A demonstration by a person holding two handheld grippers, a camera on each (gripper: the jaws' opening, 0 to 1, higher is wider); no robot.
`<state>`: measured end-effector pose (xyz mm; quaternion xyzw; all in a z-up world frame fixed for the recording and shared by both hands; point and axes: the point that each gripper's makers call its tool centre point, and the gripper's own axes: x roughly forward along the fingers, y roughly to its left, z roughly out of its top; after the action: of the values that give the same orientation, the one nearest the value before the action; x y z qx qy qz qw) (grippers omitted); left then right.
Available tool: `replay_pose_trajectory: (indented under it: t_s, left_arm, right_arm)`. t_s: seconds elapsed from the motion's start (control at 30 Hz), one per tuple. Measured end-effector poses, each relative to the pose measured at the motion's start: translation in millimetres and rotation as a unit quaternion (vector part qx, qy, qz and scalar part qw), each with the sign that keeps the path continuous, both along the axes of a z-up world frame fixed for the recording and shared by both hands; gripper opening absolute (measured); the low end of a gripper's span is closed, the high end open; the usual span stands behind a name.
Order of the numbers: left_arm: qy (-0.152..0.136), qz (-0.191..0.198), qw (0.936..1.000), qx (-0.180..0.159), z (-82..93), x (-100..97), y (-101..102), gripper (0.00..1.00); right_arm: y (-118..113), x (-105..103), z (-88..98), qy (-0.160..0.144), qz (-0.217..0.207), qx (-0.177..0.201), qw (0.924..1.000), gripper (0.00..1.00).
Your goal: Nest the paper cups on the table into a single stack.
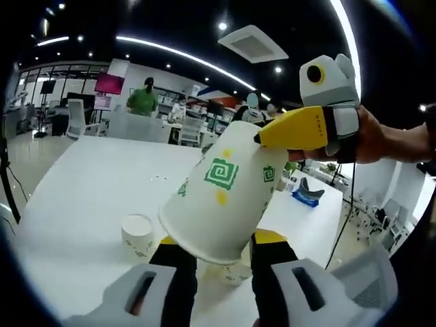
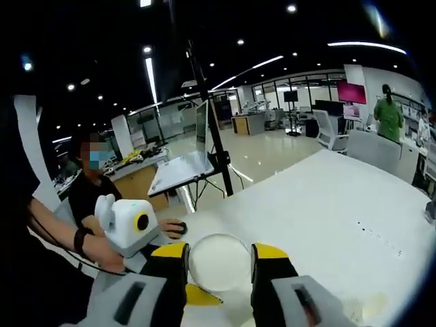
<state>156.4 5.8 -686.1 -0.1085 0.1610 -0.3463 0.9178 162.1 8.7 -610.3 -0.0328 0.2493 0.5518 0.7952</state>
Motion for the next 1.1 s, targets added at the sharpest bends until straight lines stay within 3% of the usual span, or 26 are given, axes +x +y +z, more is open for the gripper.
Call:
replay_pose_trajectory:
  t_s: [0.27, 0.43, 0.67, 1.1]
  left_arm:
    - [-0.011, -0.016, 0.9998, 0.003, 2.0, -9.9, 7, 0.1]
    - [-0.019, -0.038, 0.9985, 0.034, -3.7, -13.8, 7, 0.07]
    - [-0.015, -0.055, 0.9973, 0.045, -7.6, -24.4, 0, 0.02]
    - [-0.011, -0.087, 0.9926, 0.084, -23.3, -31.7, -7, 0.0]
  right_arm:
    - [-2, -10, -5.7, 0.012, 0.019, 0.01, 0.9997, 0.35]
    - [-4, -10, -10.8, 0.031, 0.024, 0.019, 0.9991, 0.35]
    - [-7, -12, -19.3, 0.048, 0.032, 0.015, 0.9982, 0.34]
    - [-18, -10, -34.1, 0.042, 0.025, -0.009, 0.9988, 0.32]
